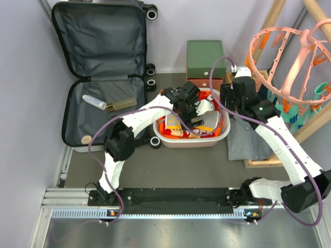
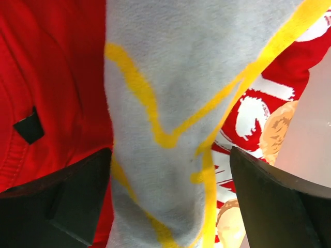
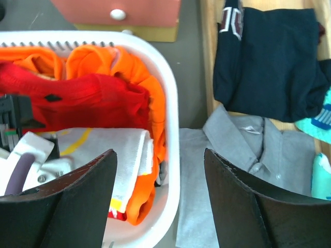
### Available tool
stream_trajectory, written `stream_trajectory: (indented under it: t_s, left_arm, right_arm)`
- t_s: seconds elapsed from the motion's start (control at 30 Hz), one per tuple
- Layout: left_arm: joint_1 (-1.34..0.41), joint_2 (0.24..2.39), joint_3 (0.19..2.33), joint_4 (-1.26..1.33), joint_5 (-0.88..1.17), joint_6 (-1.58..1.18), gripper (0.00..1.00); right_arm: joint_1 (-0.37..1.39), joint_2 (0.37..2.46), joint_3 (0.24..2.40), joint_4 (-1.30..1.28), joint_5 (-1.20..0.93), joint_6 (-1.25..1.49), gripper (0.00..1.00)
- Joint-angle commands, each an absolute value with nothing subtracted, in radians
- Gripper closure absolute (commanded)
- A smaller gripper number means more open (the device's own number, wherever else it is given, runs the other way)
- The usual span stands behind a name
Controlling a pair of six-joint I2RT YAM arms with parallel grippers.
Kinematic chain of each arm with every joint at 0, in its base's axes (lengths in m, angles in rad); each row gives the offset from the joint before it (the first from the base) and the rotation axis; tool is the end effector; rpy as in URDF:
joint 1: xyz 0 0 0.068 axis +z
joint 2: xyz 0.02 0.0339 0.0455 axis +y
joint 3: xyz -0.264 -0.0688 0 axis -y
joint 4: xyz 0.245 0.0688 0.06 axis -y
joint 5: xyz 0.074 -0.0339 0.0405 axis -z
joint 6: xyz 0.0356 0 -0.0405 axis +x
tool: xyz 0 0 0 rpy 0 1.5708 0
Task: Open, take out, and arrange the luggage
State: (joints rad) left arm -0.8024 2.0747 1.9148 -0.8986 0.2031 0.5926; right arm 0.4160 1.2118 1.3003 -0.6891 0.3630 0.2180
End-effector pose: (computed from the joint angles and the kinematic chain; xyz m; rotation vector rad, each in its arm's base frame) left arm 0.3092 -0.3302 0.2700 1.7453 1.9732 -0.3391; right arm 0.2379 0.0913 0.3815 -0.0055 2.1275 -0.0213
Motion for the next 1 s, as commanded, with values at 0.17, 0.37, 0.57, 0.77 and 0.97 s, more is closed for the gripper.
stream_trajectory:
  t_s: [0.17, 0.37, 0.57, 0.77, 0.97]
  left_arm:
    - [-0.729, 1.875, 1.953, -0.956, 0.366, 0.528, 0.01]
    - [-0.523, 1.816, 1.957, -0.98, 0.446, 0.414, 0.01]
    - [-0.286, 1.783, 1.931, -0.98, 0.466, 0.322, 0.01]
    - [-0.149, 1.729, 1.882, -0.948, 0.431, 0.287, 0.01]
    - [-0.069, 1.664, 1.867, -0.953, 0.411, 0.301, 0.01]
  right_arm:
    - [0.417, 1.285, 1.358, -0.71, 0.085, 0.149, 0.35]
    - [0.604, 1.357, 1.338, -0.706, -0.029, 0.046, 0.51]
    - [0.753, 1.508, 1.359, -0.785, -0.049, 0.04, 0.63]
    - [0.821, 1.559, 1.358, -0.871, -0.069, 0.035, 0.68]
    - [0.897, 1.485, 1.307, -0.966, -0.179, 0.083, 0.71]
